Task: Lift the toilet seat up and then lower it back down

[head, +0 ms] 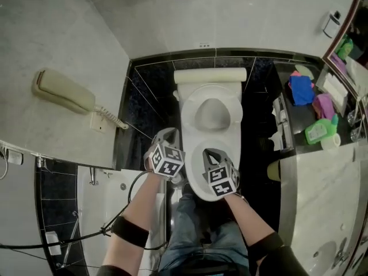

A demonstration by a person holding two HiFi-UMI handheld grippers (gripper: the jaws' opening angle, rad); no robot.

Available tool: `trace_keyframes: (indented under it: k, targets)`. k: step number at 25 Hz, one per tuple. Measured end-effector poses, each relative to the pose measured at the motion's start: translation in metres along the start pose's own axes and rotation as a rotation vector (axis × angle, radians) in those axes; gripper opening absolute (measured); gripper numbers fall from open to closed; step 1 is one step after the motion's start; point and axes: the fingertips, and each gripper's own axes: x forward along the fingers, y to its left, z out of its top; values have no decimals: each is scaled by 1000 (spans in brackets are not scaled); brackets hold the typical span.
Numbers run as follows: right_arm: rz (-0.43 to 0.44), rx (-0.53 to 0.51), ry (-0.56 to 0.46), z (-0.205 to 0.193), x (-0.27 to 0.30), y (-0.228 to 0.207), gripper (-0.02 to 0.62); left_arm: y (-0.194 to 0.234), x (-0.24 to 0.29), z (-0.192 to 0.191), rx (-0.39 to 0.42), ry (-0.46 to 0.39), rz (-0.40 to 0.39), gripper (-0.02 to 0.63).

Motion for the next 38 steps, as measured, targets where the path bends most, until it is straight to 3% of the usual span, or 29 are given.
trace_keyframes:
  k: [4,9,14,25,31,38]
  targets:
    - [-6,-3,-22,-2,-55,-8,11,-27,-65,18,-190,-78,-4,0]
    - [-14,11,-38,-12,-128,-20,11,-66,-139,27,-287,-112,21,0]
    - [-22,39,-29,-33,-186,-34,11,-99,-185,12,-367,-101,65,0]
    - [-124,135,22,-54,-261,-49,11,-112,-241,26,-421,-123,12,0]
    - [-173,172,27,-63,-270,-35,11,-110,-258,-1,-438,-115,-36,0]
    - [-157,220,49,-82,-273,12,9,-108,-280,-33,-442,-100,-73,0]
